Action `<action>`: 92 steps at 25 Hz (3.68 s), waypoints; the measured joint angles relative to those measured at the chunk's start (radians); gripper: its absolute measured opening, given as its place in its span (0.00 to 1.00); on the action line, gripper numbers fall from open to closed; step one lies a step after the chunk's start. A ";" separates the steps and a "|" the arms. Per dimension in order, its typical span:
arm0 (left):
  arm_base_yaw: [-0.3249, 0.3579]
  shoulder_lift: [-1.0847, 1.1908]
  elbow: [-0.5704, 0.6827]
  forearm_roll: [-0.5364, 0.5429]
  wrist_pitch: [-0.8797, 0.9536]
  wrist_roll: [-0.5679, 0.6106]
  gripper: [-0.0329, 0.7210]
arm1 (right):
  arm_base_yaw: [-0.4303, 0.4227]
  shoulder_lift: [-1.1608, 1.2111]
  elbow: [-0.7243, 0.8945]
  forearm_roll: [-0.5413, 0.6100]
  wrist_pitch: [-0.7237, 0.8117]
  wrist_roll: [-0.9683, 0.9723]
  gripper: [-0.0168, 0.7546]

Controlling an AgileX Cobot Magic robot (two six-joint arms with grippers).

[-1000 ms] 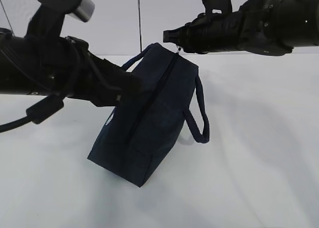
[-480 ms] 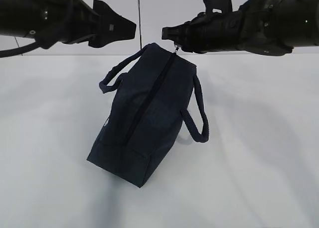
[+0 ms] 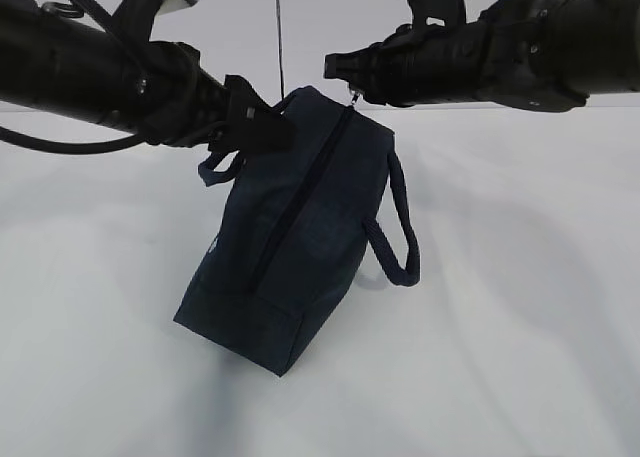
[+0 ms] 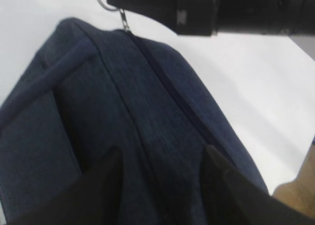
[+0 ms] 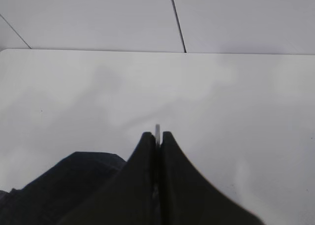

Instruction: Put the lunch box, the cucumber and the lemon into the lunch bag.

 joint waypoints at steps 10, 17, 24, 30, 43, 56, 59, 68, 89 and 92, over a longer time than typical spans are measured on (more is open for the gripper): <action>0.000 0.076 -0.002 0.016 0.029 -0.032 0.47 | 0.000 0.000 0.000 -0.001 0.000 0.017 0.02; 0.000 0.077 -0.004 0.085 0.046 -0.032 0.06 | 0.000 0.000 0.000 -0.001 0.000 0.020 0.02; 0.002 0.077 -0.006 0.194 0.167 -0.043 0.06 | 0.000 0.038 0.000 -0.039 0.006 0.022 0.02; 0.002 0.032 -0.006 0.278 0.212 -0.077 0.06 | 0.000 0.072 -0.002 -0.050 0.008 0.024 0.02; 0.004 0.011 -0.006 0.417 0.235 -0.152 0.06 | 0.002 0.150 -0.025 -0.052 0.000 0.237 0.02; 0.004 0.011 -0.006 0.434 0.238 -0.153 0.06 | 0.002 0.193 -0.030 -0.060 -0.020 0.293 0.02; 0.004 0.011 -0.006 0.434 0.238 -0.153 0.06 | 0.002 0.201 -0.030 -0.072 -0.020 0.293 0.02; 0.004 0.011 -0.006 0.436 0.243 -0.155 0.06 | 0.002 0.210 -0.033 -0.112 -0.013 0.295 0.02; 0.004 0.011 -0.006 0.436 0.247 -0.157 0.06 | 0.002 0.210 -0.033 -0.215 0.000 0.297 0.02; 0.004 0.011 -0.006 0.436 0.247 -0.157 0.06 | 0.002 0.210 -0.033 -0.242 0.000 0.299 0.02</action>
